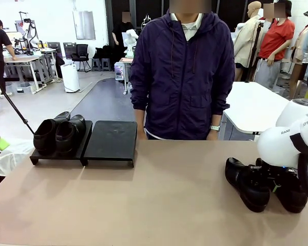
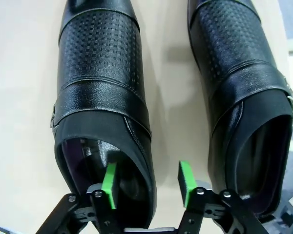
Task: Organize the shoes by placing them on the stand.
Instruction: Pick up one Shoe and place it in the middle of the table.
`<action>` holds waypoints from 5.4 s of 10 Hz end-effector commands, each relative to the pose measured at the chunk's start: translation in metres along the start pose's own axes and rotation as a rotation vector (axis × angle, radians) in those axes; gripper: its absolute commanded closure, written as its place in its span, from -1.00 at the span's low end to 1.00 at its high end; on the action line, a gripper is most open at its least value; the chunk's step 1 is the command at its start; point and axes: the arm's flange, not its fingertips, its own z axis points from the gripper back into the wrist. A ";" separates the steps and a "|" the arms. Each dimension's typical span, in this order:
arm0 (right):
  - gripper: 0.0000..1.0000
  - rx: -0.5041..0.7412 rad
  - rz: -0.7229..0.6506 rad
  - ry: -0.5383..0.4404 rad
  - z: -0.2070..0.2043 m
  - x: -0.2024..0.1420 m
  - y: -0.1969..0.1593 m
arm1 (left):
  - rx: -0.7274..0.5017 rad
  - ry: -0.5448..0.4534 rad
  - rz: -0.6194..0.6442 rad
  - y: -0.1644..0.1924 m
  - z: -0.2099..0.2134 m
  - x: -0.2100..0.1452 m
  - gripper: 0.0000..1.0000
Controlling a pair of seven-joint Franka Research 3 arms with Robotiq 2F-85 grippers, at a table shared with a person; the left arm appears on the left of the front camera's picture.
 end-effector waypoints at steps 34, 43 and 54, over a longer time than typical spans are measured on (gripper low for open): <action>1.00 0.208 -0.005 -0.138 0.011 -0.148 0.359 | -0.001 0.009 0.009 0.000 0.003 -0.001 -1.00; -1.00 0.178 0.056 -0.096 0.026 -0.151 0.334 | -0.001 0.009 0.009 0.000 0.003 -0.001 -1.00; -1.00 0.369 0.419 -0.144 0.271 -0.104 -0.041 | -0.001 0.009 0.009 0.000 0.003 -0.001 -1.00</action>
